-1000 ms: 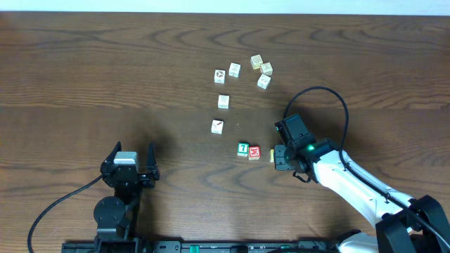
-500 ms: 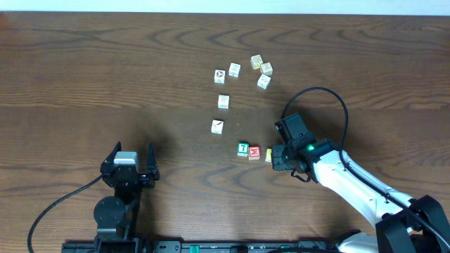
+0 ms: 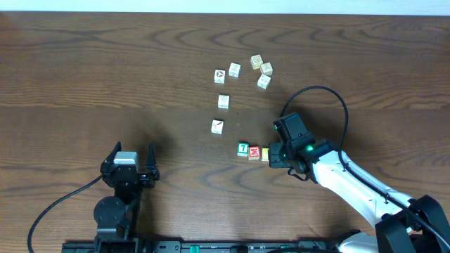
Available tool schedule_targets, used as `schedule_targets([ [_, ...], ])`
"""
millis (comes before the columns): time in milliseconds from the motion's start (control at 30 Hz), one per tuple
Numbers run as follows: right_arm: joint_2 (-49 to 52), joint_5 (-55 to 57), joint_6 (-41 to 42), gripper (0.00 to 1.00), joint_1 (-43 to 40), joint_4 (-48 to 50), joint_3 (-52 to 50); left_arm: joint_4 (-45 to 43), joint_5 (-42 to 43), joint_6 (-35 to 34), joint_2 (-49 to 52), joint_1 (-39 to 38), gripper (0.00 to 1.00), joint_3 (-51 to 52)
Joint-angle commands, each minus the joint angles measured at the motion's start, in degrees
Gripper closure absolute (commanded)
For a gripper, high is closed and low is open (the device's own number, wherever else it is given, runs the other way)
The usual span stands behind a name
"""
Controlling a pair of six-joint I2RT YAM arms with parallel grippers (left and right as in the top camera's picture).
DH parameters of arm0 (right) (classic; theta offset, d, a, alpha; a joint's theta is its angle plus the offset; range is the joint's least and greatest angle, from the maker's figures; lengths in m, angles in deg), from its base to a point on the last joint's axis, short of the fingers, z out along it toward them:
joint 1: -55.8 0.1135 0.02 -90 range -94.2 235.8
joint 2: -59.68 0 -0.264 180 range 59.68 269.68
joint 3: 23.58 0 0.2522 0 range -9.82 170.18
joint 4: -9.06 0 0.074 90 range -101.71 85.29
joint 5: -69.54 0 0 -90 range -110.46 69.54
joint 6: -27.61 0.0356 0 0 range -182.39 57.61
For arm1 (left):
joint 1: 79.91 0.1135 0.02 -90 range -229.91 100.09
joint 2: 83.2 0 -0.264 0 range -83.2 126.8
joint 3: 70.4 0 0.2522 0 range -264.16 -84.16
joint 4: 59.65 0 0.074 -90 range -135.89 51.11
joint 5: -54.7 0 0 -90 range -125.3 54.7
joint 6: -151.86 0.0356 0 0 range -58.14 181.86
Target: Lift 4 blocks
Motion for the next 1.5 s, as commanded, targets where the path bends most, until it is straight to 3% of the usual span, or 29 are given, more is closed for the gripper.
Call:
schedule_targets([
  [0,0.5,-0.2,1.5,0.82,1.6,0.2,-0.3,2.3,0.1,-0.3,-0.3,0.3,0.26,0.8],
  [867,0.5,0.0,3.9,0.87,5.0,-3.7,-2.6,2.3,0.2,-0.3,-0.3,0.3,0.25,0.8],
  [1033,0.5,-5.7,3.9,0.93,5.0,-3.6,-4.2,2.3,0.1,-0.3,-0.3,0.3,0.26,0.8],
  [1467,0.5,-10.3,3.8,0.94,5.0,-0.1,-4.3,2.3,0.1,-0.3,-0.3,0.3,0.26,0.8],
])
